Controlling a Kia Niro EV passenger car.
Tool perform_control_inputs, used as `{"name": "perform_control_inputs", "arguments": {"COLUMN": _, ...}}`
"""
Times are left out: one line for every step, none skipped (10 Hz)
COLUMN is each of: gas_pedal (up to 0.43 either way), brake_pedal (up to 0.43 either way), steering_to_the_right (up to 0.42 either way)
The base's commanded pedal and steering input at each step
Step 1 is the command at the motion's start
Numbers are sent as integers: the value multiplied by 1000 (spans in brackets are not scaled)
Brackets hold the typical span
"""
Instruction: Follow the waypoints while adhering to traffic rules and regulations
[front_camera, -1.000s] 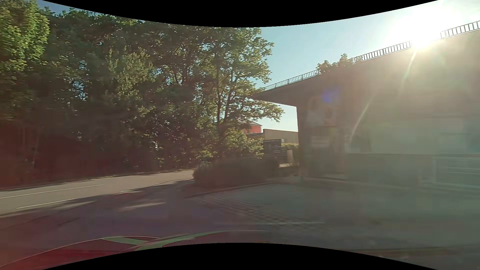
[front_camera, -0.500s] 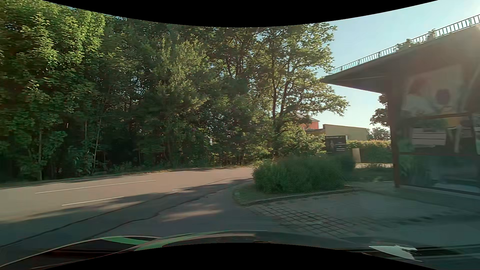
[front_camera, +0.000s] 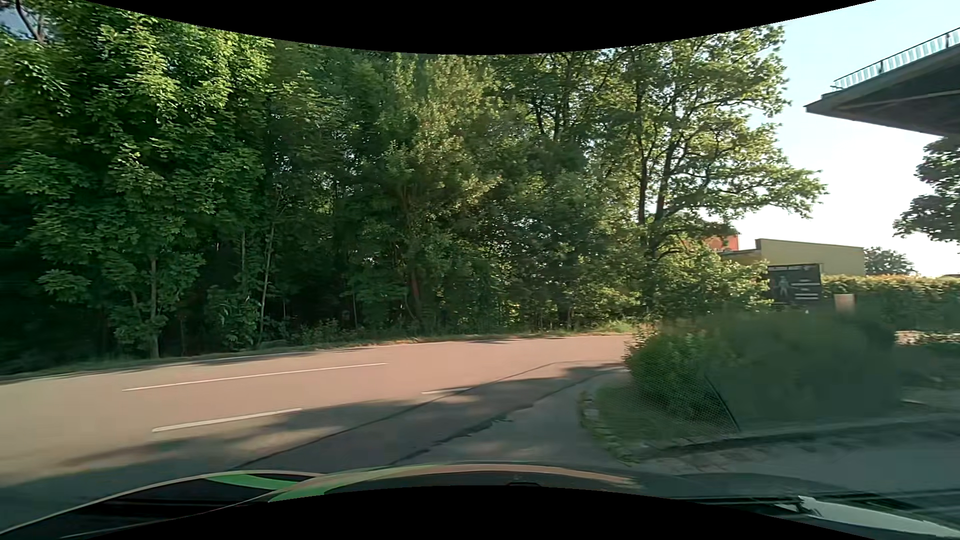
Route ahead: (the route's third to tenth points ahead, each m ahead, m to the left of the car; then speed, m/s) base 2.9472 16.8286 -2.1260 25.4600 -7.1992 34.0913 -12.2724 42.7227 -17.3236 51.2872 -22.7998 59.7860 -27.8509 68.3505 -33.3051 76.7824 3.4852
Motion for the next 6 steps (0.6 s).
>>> {"name": "perform_control_inputs", "arguments": {"gas_pedal": 0, "brake_pedal": 213, "steering_to_the_right": -365}}
{"name": "perform_control_inputs", "arguments": {"gas_pedal": 0, "brake_pedal": 213, "steering_to_the_right": -347}}
{"name": "perform_control_inputs", "arguments": {"gas_pedal": 0, "brake_pedal": 213, "steering_to_the_right": -343}}
{"name": "perform_control_inputs", "arguments": {"gas_pedal": 0, "brake_pedal": 213, "steering_to_the_right": -345}}
{"name": "perform_control_inputs", "arguments": {"gas_pedal": 0, "brake_pedal": 213, "steering_to_the_right": -351}}
{"name": "perform_control_inputs", "arguments": {"gas_pedal": 0, "brake_pedal": 220, "steering_to_the_right": -357}}
